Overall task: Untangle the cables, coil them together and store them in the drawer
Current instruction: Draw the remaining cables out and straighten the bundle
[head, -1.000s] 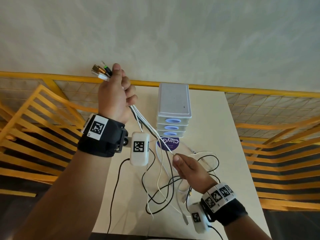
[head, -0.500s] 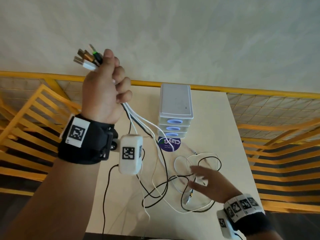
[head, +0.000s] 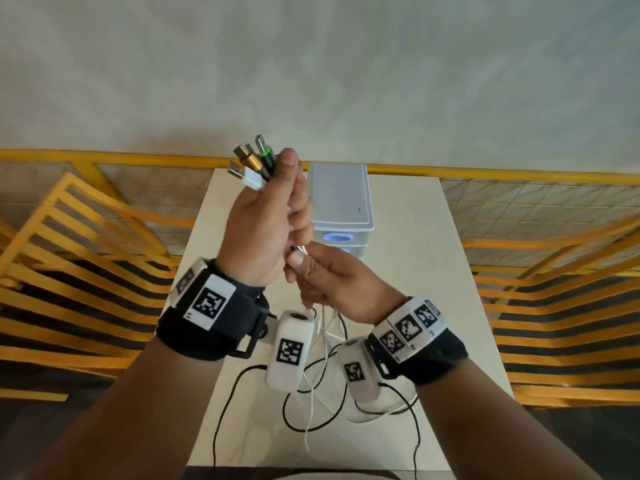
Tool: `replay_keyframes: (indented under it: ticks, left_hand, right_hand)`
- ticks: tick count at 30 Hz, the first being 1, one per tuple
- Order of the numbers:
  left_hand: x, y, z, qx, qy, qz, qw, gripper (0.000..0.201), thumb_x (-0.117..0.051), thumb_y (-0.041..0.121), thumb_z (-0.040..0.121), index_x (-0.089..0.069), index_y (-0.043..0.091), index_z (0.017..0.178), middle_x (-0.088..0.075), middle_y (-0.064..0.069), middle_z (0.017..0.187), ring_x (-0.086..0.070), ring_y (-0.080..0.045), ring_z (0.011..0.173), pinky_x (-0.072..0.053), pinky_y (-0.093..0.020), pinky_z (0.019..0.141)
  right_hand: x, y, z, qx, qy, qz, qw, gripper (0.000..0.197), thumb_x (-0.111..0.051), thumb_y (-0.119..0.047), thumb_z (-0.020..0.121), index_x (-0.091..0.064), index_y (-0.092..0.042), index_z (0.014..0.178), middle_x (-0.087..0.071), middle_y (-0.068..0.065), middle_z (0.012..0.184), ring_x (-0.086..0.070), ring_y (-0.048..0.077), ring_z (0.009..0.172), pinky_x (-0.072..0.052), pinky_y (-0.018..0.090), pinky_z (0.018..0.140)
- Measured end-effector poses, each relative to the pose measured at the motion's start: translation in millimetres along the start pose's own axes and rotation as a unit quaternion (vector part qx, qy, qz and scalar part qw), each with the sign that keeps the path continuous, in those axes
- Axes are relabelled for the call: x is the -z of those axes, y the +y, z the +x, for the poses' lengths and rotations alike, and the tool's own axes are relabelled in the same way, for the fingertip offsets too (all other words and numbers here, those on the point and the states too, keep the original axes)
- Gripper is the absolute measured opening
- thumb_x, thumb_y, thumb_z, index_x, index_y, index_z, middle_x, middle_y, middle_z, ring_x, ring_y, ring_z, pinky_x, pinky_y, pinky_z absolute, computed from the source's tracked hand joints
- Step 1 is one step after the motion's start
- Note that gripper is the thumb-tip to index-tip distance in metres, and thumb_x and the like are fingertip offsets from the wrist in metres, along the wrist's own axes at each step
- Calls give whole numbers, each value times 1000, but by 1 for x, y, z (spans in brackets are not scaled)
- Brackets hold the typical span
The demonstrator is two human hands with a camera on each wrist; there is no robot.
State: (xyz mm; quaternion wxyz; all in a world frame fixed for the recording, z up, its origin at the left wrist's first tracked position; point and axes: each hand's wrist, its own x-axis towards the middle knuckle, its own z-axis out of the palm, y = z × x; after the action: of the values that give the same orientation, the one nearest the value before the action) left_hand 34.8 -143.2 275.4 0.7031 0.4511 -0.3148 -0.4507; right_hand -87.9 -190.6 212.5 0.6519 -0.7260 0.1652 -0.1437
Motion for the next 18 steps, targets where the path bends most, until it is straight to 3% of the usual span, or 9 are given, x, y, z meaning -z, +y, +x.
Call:
replay_keyframes:
  ticks: [3, 7, 11, 14, 18]
  left_hand:
    - [6, 1, 3, -2, 15, -12, 1000, 36, -36, 37, 110, -42, 22, 78, -25, 9, 57, -18, -7, 44, -21, -19, 41]
    - [16, 19, 12, -27, 65, -32, 997, 37, -36, 37, 111, -42, 24, 76, -25, 8, 56, -18, -5, 43, -20, -18, 39]
    - [27, 29, 16, -52, 91, -37, 994, 37, -38, 39, 110, -45, 24, 76, -28, 8, 57, -20, -5, 44, -21, -19, 39]
    - [27, 30, 17, -74, 95, -33, 992, 36, -38, 39, 110, -46, 24, 78, -27, 8, 58, -19, -6, 45, -21, -20, 39]
    - [40, 47, 21, -106, 117, -32, 987, 35, -39, 40, 109, -48, 24, 79, -27, 7, 59, -18, -8, 47, -20, -22, 40]
  right_hand:
    - [-10, 16, -1, 18, 37, 11, 999, 32, -37, -29, 110, -49, -19, 82, -37, -18, 60, -36, 2, 53, -38, 18, 56]
    - [-13, 36, -7, 27, 74, -23, 997, 36, -36, -38, 109, -47, -17, 82, -38, -9, 68, -35, 12, 60, -36, 36, 57]
    - [-16, 49, -16, 20, 82, -4, 996, 35, -34, -33, 109, -44, -11, 83, -37, -14, 68, -33, 10, 59, -30, 41, 55]
    - [-19, 63, -17, 5, 88, -15, 996, 38, -36, -39, 107, -44, -13, 81, -38, -14, 66, -35, 11, 59, -33, 40, 56]
    - [-18, 87, -24, -20, 96, -52, 994, 36, -35, -44, 105, -45, -23, 78, -42, -14, 65, -38, 6, 58, -36, 24, 57]
